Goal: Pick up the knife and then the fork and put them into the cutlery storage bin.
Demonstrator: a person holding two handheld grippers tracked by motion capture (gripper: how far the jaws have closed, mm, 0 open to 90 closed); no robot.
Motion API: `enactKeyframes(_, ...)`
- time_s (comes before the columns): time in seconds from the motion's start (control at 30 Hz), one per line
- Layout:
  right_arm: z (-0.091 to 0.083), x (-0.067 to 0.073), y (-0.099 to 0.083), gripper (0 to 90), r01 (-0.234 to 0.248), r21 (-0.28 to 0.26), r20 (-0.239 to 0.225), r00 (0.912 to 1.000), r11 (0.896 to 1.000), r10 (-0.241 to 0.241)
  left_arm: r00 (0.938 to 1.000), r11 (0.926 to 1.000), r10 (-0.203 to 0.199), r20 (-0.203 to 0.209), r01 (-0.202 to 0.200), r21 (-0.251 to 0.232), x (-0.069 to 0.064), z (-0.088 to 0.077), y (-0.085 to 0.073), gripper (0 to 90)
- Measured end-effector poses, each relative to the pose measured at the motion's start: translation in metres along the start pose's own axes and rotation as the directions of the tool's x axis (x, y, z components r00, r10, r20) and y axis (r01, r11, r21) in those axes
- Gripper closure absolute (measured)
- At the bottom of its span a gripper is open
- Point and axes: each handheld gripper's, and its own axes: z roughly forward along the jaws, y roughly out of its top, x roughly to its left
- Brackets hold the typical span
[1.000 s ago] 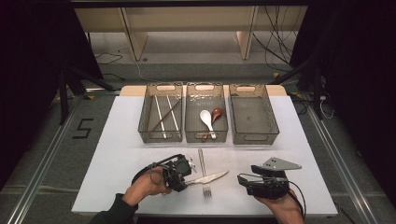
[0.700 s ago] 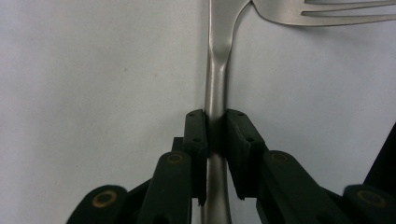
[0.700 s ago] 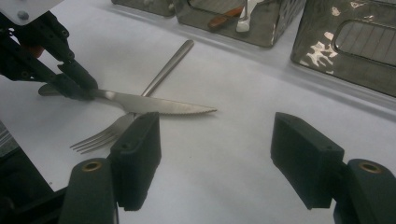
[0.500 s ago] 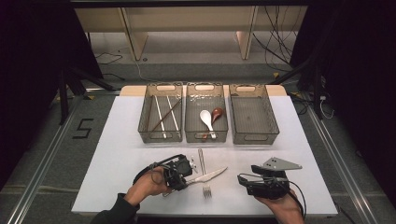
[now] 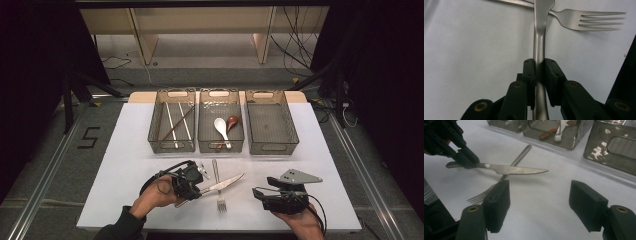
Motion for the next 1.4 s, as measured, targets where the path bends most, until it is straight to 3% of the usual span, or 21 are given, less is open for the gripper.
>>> enactKeyframes(0.33, 0.0, 0.021, 0.006, 33.6, 0.107, -0.059, -0.019, 0.9939, 0.993, -0.108, 0.9999, 0.9999, 0.01, 0.012, -0.01, -0.012, -0.004, -0.007, 0.006, 78.9)
enactKeyframes(0.43, 0.002, 0.03, 0.007, 33.5, 0.165, -0.072, -0.014, 0.9859, 0.984, -0.167, 0.9997, 0.9998, 0.018, 0.017, -0.017, -0.013, -0.006, -0.008, 0.009, 78.9)
enactKeyframes(0.6, 0.009, 0.047, 0.008, 33.4, 0.26, -0.08, -0.015, 0.9648, 0.962, -0.262, 0.9995, 0.9997, 0.023, 0.021, -0.023, -0.012, -0.009, -0.01, 0.013, 78.9)
enactKeyframes(0.67, 0.012, 0.052, 0.008, 33.4, 0.309, -0.081, -0.011, 0.9505, 0.948, -0.31, 0.9992, 0.9994, 0.032, 0.025, -0.032, -0.012, -0.009, -0.011, 0.015, 78.9)
enactKeyframes(0.87, 0.022, 0.069, 0.006, 33.4, 0.445, -0.065, 0.025, 0.8953, 0.893, -0.445, 0.9987, 0.9992, 0.036, 0.035, -0.036, -0.015, -0.013, -0.013, 0.019, 78.9)
enactKeyframes(1.07, 0.031, 0.081, 0.005, 33.7, 0.559, -0.03, 0.069, 0.8279, 0.828, -0.557, 0.9984, 0.9987, 0.046, 0.032, -0.046, -0.021, -0.014, -0.017, 0.023, 78.9)
enactKeyframes(1.4, 0.042, 0.087, 0.004, 35.4, 0.649, 0.011, 0.119, 0.7542, 0.76, -0.646, 0.9976, 0.9981, 0.057, 0.038, -0.057, -0.023, -0.018, -0.018, 0.029, 78.9)
